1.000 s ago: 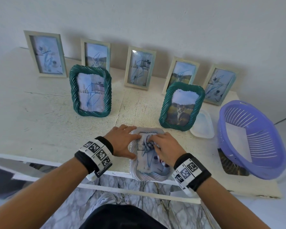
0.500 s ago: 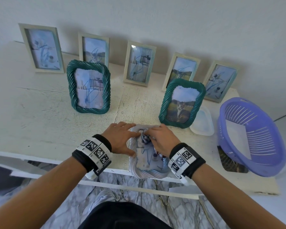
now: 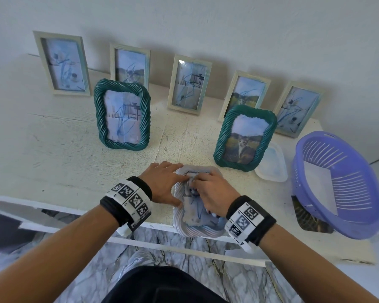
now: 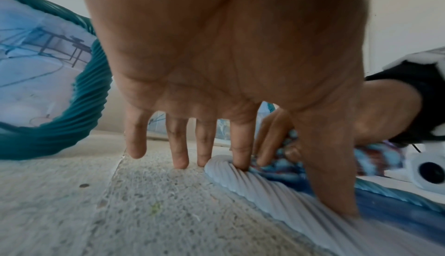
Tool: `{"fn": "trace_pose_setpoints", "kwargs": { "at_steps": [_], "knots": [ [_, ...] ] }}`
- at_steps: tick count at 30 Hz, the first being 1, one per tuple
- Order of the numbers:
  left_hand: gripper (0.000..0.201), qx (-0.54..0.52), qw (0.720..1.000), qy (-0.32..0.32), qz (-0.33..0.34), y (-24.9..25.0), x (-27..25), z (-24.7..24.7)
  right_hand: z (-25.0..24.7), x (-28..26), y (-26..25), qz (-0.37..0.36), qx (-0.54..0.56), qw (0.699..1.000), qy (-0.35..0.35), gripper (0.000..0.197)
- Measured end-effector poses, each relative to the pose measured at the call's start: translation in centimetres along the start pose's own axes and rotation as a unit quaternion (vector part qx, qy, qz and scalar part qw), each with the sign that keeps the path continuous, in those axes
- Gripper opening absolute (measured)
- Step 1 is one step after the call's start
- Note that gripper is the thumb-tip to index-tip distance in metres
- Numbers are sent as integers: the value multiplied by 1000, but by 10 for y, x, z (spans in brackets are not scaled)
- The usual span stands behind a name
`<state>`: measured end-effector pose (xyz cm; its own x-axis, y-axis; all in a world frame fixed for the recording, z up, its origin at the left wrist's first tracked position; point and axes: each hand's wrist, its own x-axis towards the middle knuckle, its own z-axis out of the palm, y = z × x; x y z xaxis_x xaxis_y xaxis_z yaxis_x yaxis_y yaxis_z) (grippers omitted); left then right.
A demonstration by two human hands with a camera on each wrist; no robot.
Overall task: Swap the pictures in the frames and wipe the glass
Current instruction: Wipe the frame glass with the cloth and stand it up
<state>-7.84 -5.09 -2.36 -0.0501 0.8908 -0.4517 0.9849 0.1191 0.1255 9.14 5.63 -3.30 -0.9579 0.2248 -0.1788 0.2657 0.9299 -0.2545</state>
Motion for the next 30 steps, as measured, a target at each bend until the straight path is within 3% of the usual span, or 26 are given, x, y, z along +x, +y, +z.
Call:
{"fn": "trace_pose_setpoints", "kwargs": {
  "at_steps": [3,10,16,22,27,30],
  "knots": [
    [87,0,1000,4,0,-1,0,1,1,-10,0,-20,21,999,-13,32],
    [89,-6,1000,2,-1,-2,1,2,-17,7,2,61,-28,997,33,31],
    [87,-16,1000,8,2,-4,1,4,-7,-9,1,1,52,999,-15,28],
    [87,-13,1000,13,3,-4,2,3,-12,3,1,40,22,999,27,22],
    [87,-19,1000,13,2,-4,2,4,-3,-9,-14,-11,38,999,-35,24],
    [87,-17,1000,11,0,-3,1,4,-15,2,-1,40,14,999,-19,27]
  ]
}}
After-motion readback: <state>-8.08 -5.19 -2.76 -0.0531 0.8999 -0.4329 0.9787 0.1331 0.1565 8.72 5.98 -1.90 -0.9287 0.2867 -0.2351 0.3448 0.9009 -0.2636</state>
